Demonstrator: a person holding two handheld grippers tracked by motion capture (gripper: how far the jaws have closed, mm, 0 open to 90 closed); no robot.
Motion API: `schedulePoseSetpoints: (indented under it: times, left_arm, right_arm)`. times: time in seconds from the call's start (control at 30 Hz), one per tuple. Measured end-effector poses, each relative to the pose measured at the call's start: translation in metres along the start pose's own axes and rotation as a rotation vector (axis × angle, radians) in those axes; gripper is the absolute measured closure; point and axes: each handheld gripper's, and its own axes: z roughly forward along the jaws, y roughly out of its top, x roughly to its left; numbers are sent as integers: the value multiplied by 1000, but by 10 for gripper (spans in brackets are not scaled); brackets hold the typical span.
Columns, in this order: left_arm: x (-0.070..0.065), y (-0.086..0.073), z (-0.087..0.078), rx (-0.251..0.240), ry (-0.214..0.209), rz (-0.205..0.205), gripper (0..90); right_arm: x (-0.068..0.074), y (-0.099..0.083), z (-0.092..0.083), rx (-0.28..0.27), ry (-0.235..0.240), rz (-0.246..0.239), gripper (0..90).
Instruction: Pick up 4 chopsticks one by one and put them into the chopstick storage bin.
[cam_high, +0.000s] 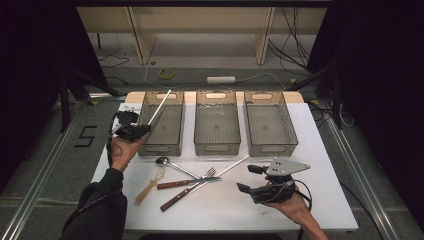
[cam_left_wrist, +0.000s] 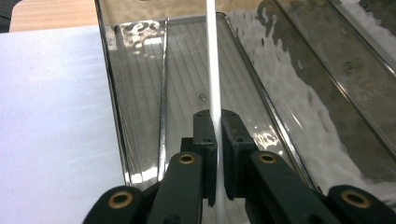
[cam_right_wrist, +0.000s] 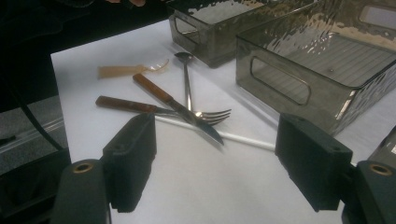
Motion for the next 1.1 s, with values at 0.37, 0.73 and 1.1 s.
schedulePoseSetpoints:
  times: [0.37, 0.73, 1.1]
  left_arm:
    - [-2, 6, 6, 5, 17, -18, 847]
    - [-9, 5, -5, -33, -19, -33, 534]
    - [-28, -18, -45, -103, -171, -8, 310]
  right_arm:
    - [0, 0, 0, -2, 5, 1, 303]
    - [0, 0, 0, 1, 13, -1, 302]
    - [-3, 5, 1, 71, 38, -64, 301]
